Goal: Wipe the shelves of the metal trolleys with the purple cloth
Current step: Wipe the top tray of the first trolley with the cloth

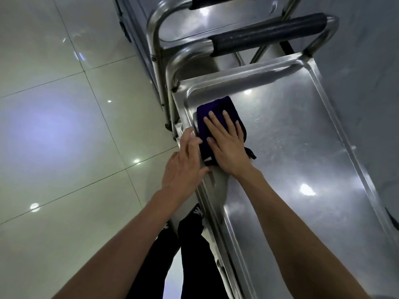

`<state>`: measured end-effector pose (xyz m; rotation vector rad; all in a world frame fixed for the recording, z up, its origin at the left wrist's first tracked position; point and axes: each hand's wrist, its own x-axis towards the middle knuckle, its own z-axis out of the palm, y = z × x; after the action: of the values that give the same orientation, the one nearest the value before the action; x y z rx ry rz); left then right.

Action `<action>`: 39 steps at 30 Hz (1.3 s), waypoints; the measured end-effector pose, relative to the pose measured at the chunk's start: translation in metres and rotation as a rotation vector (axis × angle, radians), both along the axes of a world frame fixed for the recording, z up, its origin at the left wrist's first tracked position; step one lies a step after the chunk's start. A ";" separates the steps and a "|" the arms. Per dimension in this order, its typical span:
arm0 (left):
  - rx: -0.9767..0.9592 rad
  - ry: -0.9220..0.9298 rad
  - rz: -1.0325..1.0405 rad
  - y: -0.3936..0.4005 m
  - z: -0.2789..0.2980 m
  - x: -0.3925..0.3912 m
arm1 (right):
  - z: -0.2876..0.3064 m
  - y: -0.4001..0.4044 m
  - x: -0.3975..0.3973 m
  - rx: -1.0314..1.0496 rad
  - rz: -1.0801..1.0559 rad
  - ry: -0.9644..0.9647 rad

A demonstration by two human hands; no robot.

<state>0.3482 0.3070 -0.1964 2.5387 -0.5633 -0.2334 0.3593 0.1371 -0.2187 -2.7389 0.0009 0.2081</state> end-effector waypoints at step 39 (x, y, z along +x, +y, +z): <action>0.470 0.000 -0.256 -0.155 0.004 -0.005 | 0.010 -0.316 -0.002 -0.080 -0.286 -0.021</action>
<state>0.3433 0.1518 -0.1927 2.9070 -0.9261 -0.5092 0.3570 -0.1790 -0.2085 -2.7784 0.4005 0.1004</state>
